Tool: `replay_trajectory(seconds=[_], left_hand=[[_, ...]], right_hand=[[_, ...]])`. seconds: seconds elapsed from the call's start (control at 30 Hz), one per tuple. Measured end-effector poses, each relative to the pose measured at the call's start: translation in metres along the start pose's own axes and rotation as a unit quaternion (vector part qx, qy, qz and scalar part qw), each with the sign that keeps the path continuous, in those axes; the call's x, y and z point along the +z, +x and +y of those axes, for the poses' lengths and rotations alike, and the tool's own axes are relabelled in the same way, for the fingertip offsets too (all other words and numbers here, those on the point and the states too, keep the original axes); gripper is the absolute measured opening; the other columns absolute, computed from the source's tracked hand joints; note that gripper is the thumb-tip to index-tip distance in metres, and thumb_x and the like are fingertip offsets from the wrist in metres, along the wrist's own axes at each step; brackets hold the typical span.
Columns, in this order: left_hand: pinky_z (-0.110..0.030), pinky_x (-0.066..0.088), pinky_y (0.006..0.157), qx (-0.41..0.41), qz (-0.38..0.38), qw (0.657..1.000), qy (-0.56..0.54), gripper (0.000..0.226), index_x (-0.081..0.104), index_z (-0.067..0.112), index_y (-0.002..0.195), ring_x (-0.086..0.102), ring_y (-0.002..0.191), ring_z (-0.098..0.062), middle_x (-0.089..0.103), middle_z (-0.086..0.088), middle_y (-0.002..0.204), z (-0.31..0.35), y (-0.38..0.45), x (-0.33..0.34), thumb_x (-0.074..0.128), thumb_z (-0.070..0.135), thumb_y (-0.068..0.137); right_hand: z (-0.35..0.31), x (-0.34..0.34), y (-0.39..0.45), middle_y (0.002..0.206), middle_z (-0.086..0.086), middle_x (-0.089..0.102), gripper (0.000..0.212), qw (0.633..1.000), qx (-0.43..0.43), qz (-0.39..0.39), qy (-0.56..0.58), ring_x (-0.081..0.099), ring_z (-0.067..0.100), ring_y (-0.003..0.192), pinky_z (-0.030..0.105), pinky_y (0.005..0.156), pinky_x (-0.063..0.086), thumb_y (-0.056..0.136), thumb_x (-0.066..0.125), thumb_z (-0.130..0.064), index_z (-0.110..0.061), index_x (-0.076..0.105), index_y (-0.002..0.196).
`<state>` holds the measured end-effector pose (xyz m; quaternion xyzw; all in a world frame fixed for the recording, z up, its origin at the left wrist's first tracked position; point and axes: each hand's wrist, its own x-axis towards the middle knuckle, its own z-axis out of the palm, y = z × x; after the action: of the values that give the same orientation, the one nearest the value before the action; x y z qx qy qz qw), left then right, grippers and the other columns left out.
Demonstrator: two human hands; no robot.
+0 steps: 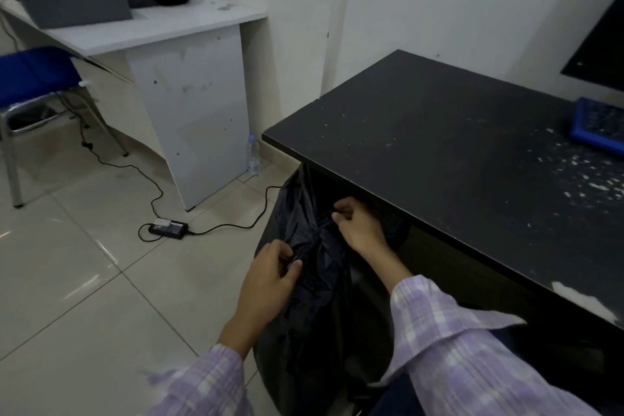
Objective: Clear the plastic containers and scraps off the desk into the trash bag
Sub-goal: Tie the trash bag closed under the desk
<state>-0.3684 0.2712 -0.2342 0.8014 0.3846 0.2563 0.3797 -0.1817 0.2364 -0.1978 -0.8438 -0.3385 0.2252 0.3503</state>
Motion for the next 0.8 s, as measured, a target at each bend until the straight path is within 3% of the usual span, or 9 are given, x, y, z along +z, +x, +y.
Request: replay_trajectory(seconds=[0.2,0.43,0.53,0.8], left_hand=[[-0.027,0.042,0.079,0.054,0.016,0.996,0.072,0.013,0.055,0.017,0.099,0.051,0.095,-0.015,0.055,0.003,0.099,0.015,0.0,-0.007,0.058,0.025,0.089],[-0.029,0.046,0.078,0.147,0.04,0.986,0.076,0.011,0.057,0.018,0.1,0.055,0.091,-0.013,0.06,0.005,0.096,0.066,0.004,-0.019,0.053,0.025,0.092],[-0.03,0.049,0.077,0.195,0.039,0.979,0.054,0.014,0.058,0.018,0.102,0.057,0.091,-0.01,0.061,0.007,0.097,0.101,0.006,-0.015,0.052,0.026,0.092],[-0.029,0.049,0.08,0.304,-0.008,0.953,0.009,0.012,0.06,0.018,0.097,0.057,0.089,-0.008,0.061,0.007,0.094,0.206,0.02,0.033,0.052,0.026,0.092]], right_hand=[[-0.008,-0.017,-0.042,0.122,0.006,0.062,0.027,0.998,-0.059,0.021,-0.014,0.056,0.015,0.117,0.016,0.089,0.039,0.093,0.057,-0.014,-0.014,0.061,0.12],[-0.017,-0.055,-0.108,0.106,-0.004,0.064,0.019,0.988,-0.135,0.072,-0.014,0.059,0.002,0.092,0.009,0.078,0.044,0.093,0.056,-0.017,-0.017,0.065,0.11],[-0.017,-0.083,-0.131,0.101,-0.008,0.064,0.017,0.98,-0.154,0.127,-0.023,0.059,-0.001,0.086,0.006,0.071,0.045,0.092,0.058,-0.017,-0.019,0.067,0.106],[0.012,-0.179,-0.159,0.095,-0.012,0.064,0.014,0.959,-0.126,0.246,-0.07,0.06,0.0,0.084,0.015,0.076,0.048,0.089,0.061,-0.021,-0.024,0.068,0.101]])
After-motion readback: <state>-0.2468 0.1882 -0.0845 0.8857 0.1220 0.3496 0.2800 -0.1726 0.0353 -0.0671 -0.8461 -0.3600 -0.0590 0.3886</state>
